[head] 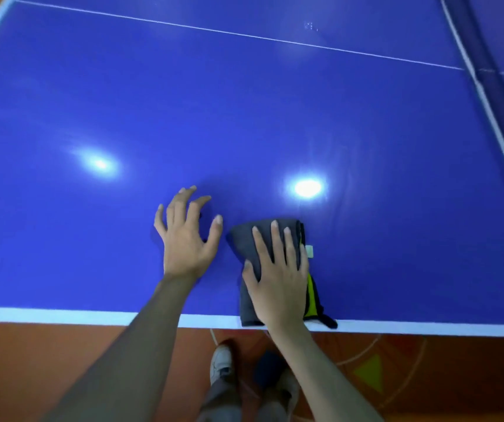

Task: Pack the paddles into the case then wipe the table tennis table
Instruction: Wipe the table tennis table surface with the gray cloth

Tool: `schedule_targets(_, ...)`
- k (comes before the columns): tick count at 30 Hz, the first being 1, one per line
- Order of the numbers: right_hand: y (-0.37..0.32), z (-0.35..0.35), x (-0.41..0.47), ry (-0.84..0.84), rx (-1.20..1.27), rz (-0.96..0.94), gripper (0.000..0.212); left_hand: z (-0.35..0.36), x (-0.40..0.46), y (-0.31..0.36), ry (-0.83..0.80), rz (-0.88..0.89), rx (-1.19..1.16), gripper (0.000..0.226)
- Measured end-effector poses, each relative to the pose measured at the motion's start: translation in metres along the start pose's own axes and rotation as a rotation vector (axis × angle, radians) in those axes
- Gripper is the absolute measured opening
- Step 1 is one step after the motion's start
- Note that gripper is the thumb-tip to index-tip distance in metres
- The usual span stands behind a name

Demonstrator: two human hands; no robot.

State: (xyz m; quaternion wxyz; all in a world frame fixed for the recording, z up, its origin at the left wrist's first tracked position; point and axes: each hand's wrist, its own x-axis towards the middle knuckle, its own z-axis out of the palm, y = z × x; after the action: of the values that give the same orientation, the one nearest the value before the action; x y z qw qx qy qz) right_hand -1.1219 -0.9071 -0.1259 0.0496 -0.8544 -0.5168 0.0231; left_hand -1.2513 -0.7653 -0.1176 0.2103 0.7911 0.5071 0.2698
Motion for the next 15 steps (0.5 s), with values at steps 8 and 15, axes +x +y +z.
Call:
schedule_targets(8, 0.035, -0.001, -0.038, -0.027, -0.001, -0.097, 0.063, 0.016, -0.012, 0.038, 0.045, 0.124, 0.151, 0.029)
schedule_targets(15, 0.12, -0.012, -0.033, -0.027, -0.03, -0.015, 0.065, 0.05, -0.039, 0.091, -0.061, 0.207, 0.148, 0.027)
